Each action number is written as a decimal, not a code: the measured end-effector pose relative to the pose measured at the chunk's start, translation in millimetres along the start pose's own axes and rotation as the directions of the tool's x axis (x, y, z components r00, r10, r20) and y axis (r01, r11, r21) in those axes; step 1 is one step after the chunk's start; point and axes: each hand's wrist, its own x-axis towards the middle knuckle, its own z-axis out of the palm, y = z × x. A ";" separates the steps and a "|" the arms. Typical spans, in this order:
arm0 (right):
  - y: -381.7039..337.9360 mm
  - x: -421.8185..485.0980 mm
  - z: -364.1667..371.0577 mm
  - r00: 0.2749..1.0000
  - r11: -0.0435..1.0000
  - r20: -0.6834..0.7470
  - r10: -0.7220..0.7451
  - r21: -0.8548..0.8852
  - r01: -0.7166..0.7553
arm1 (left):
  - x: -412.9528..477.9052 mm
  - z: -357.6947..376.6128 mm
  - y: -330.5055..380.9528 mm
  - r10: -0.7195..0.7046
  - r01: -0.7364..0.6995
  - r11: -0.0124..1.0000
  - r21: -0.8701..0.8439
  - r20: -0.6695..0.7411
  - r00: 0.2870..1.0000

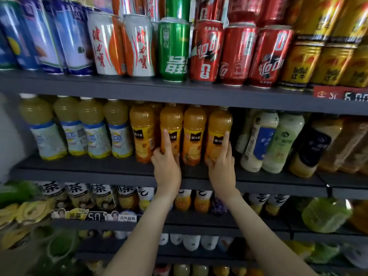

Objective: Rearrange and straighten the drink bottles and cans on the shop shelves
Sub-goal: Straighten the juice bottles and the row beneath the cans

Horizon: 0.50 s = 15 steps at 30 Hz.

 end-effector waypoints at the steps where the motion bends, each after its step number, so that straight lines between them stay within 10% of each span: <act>1: -0.1 1.0 1.1 1.000 0.999 0.002 -0.005 -0.045 0.005 | -1.0 0.8 2.1 -0.011 0.011 1.000 0.011 -0.008 1.000; 9: 8.0 3.7 -3.5 0.999 1.000 0.047 -0.021 0.004 0.020 | -12.6 10.1 16.2 0.149 -0.136 0.984 0.117 -0.114 0.982; 15: 46.2 -11.1 -43.6 0.996 0.991 -0.084 0.032 0.135 -0.021 | -49.5 35.9 73.9 0.427 -0.424 0.877 -0.225 -0.035 0.903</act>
